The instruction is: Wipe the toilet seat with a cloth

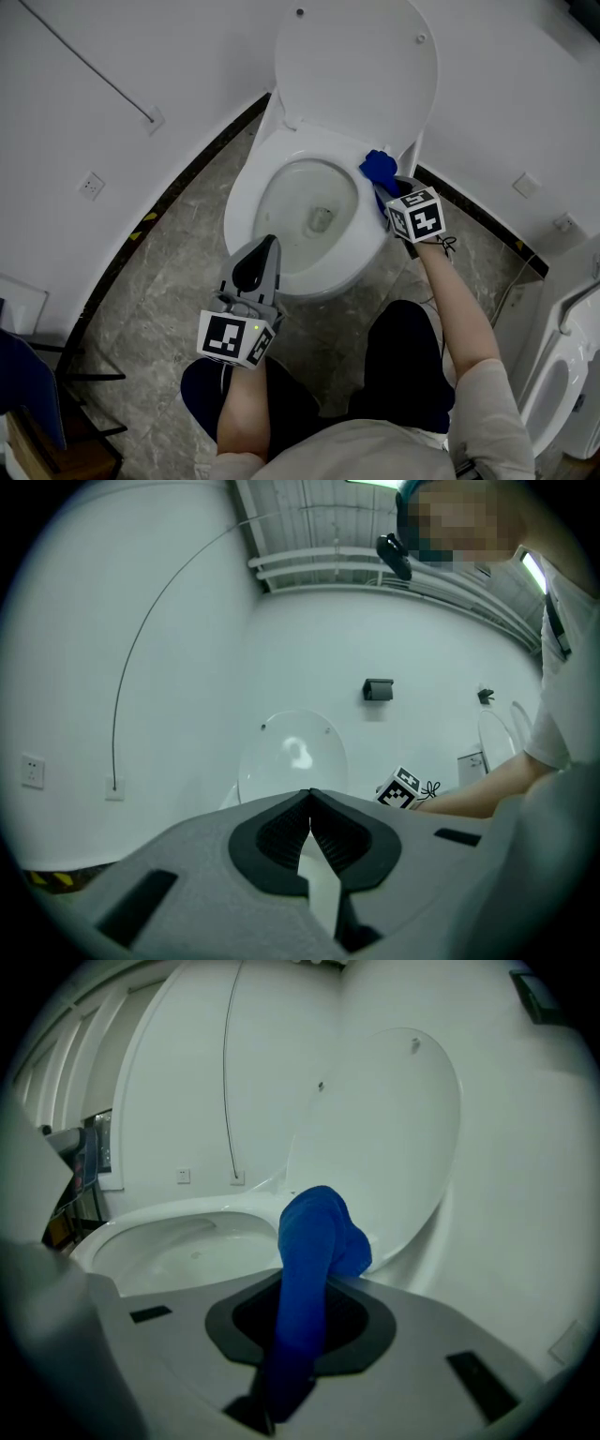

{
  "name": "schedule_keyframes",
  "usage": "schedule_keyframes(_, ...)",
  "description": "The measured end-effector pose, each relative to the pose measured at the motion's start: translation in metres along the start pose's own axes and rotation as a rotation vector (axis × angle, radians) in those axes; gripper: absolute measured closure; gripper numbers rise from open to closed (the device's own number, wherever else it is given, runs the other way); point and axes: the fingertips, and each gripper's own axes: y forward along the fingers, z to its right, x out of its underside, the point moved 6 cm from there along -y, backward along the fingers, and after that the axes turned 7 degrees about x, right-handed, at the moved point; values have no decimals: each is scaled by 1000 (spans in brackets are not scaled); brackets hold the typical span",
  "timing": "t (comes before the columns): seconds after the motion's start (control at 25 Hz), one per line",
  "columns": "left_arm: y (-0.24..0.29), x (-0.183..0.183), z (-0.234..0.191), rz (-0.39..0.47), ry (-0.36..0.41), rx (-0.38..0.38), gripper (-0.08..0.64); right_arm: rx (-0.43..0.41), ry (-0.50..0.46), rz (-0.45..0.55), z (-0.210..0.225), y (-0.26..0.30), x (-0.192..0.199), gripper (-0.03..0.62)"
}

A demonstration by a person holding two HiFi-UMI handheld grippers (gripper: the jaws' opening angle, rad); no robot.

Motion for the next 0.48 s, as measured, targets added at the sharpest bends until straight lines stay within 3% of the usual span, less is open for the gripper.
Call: schedule_keyframes(0.48,3,2,2,-3,-4,17,552,18,-10,-75,4,14,-13,529)
